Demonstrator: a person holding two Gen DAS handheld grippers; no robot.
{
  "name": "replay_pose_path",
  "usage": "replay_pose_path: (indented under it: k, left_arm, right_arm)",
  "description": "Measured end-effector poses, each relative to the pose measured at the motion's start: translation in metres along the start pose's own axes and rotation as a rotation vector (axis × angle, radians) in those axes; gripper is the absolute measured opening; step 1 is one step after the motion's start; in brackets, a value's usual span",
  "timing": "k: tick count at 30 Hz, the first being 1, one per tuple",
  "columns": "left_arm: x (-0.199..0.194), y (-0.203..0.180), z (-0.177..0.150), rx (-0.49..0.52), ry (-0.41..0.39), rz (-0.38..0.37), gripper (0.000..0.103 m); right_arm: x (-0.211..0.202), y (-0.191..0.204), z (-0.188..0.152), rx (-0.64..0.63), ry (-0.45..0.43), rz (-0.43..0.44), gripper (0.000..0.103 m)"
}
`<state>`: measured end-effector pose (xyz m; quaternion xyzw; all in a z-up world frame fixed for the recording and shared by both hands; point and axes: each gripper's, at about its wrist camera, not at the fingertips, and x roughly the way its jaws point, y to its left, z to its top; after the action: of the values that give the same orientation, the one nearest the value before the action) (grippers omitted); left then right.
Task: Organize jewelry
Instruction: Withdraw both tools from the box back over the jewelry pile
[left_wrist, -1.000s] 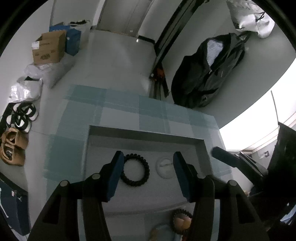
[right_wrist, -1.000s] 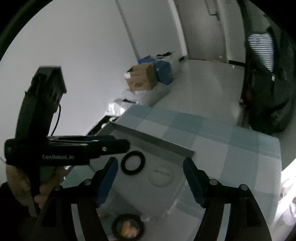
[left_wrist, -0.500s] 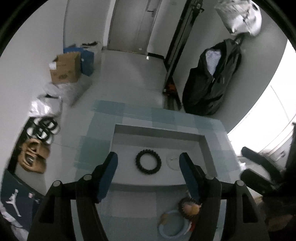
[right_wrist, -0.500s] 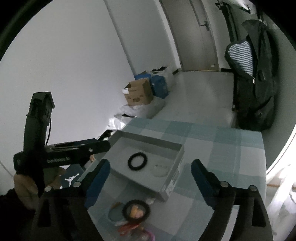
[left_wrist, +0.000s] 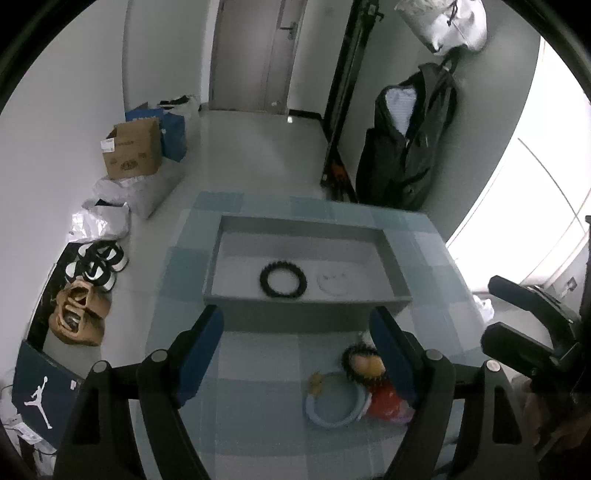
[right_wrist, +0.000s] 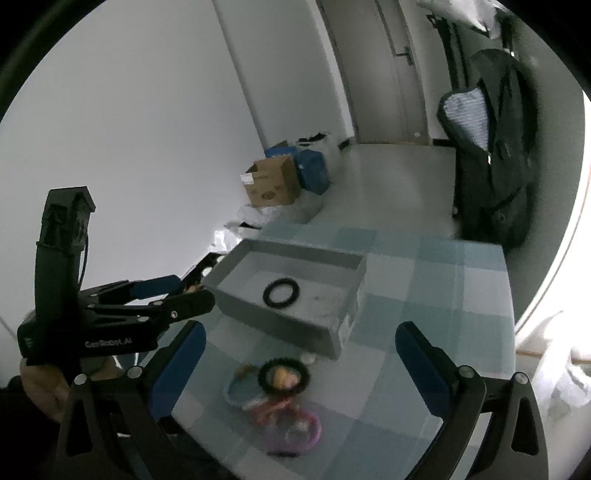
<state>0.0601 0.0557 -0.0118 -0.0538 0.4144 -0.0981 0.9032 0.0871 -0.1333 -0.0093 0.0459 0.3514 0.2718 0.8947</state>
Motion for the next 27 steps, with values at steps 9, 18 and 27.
replay_pose_path:
  k: [9, 18, 27]
  left_arm:
    - [0.013, -0.002, -0.027, 0.000, 0.114, -0.066, 0.079]
    - [0.027, -0.012, -0.047, 0.089, 0.233, -0.076, 0.079]
    - [0.041, -0.010, -0.049, 0.100, 0.306, -0.069, 0.079]
  right_arm:
    - [-0.003, 0.006, -0.021, 0.013, 0.048, -0.021, 0.103]
    - [0.011, 0.002, -0.032, 0.012, 0.101, -0.045, 0.103]
    - [0.012, -0.008, -0.033, 0.042, 0.107, -0.059, 0.103]
